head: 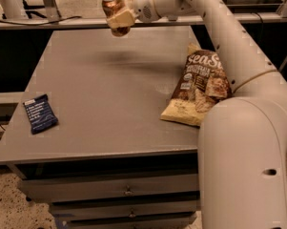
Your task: Knock orange can over
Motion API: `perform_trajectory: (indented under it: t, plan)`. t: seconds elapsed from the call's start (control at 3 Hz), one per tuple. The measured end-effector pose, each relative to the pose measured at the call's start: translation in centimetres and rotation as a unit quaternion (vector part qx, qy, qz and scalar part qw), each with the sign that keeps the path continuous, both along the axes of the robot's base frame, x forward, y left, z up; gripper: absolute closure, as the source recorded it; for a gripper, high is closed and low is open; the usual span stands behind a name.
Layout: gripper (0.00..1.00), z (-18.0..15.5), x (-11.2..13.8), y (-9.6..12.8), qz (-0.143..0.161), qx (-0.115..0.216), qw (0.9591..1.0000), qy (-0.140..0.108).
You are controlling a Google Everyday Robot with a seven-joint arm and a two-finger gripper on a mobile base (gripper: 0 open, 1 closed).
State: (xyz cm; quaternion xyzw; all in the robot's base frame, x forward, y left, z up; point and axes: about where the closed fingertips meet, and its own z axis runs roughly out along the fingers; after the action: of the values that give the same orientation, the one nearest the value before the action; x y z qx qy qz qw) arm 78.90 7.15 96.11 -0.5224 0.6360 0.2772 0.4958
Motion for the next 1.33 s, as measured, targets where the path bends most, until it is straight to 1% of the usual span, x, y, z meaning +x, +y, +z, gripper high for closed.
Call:
perform_trajectory:
  t: [0.33, 0.67, 1.0, 1.33]
  plan:
    - [1.0, -1.8, -4.2, 0.1, 0.073, -0.079, 0.9942, 0.006]
    - [1.0, -4.6, -8.1, -0.2, 0.14, -0.171, 0.9751, 0.018]
    - [1.0, -6.5, -10.3, -0.7, 0.183, -0.261, 0.9479, 0.011]
    - [1.0, -7.4, -10.8, -1.6, 0.204, -0.331, 0.9214, -0.006]
